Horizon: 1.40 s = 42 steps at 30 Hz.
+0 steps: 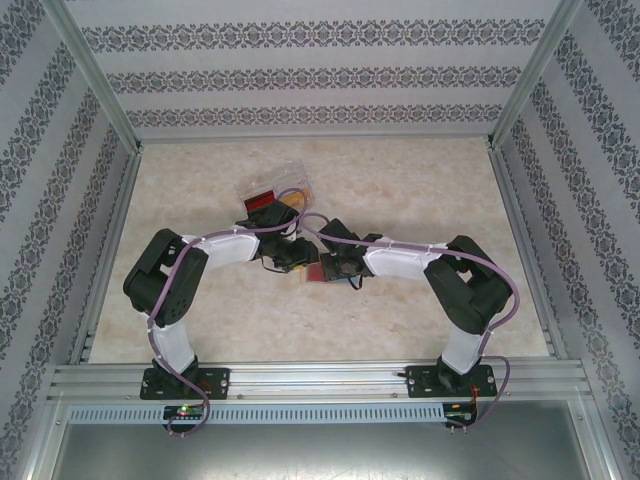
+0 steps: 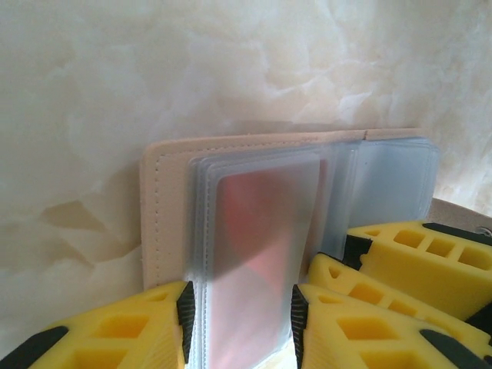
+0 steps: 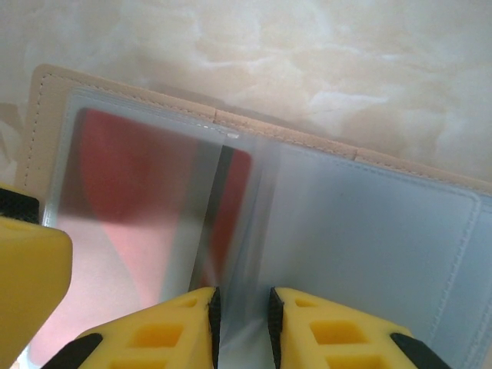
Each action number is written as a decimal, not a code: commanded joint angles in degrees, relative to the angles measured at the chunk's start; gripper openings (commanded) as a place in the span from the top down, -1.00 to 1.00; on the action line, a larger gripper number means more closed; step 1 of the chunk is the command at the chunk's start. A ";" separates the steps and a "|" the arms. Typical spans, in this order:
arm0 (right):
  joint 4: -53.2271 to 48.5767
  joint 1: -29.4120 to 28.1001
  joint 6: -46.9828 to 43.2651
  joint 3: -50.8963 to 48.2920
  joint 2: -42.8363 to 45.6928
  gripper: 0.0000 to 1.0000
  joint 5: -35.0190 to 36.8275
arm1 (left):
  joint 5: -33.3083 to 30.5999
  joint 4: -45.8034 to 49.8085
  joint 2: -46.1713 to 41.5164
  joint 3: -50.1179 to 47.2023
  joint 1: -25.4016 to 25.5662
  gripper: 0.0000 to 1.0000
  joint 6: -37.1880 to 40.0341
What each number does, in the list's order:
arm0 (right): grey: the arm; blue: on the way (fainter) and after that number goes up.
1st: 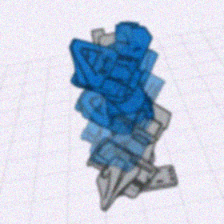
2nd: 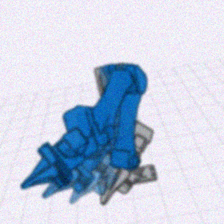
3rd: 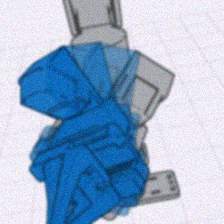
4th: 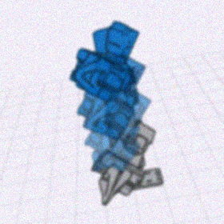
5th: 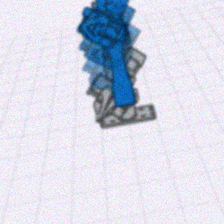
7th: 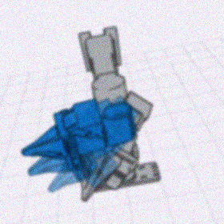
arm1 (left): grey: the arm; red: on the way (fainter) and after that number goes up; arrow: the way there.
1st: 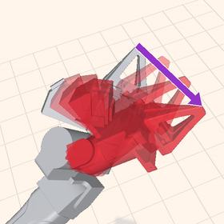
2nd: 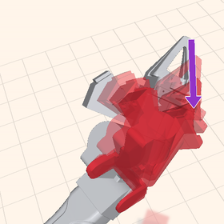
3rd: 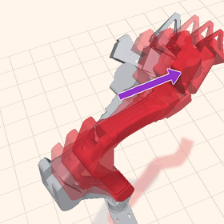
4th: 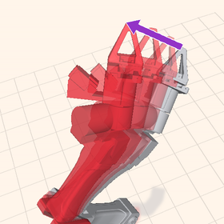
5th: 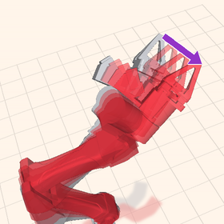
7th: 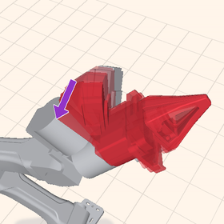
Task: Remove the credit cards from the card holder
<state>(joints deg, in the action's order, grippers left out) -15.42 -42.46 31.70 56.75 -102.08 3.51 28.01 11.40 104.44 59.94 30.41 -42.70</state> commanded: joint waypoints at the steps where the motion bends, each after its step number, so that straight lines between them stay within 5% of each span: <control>1: -4.27 1.34 0.82 -2.80 -1.54 0.45 1.16 | -0.86 1.93 0.49 1.04 0.88 0.19 1.35; 23: -3.76 1.98 1.22 -3.15 -0.81 0.45 -0.60 | 3.38 0.67 -0.57 1.76 1.28 0.57 4.02; 30: -1.25 3.64 1.79 -5.03 7.25 0.33 -6.17 | 3.79 -1.13 -1.61 0.29 1.23 0.67 3.57; 37: 2.01 6.78 4.22 -7.63 14.45 0.11 -12.13 | 8.52 -5.94 -0.46 -0.10 1.23 0.60 1.24; 42: 1.79 7.91 5.18 -8.56 15.45 0.10 -12.91 | 3.54 -0.76 -0.17 1.04 1.23 0.41 1.72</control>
<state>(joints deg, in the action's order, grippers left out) -13.45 -34.98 35.53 49.08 -87.13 -7.38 33.58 8.58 104.64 60.55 31.07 -40.99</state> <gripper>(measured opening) 0.449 0.291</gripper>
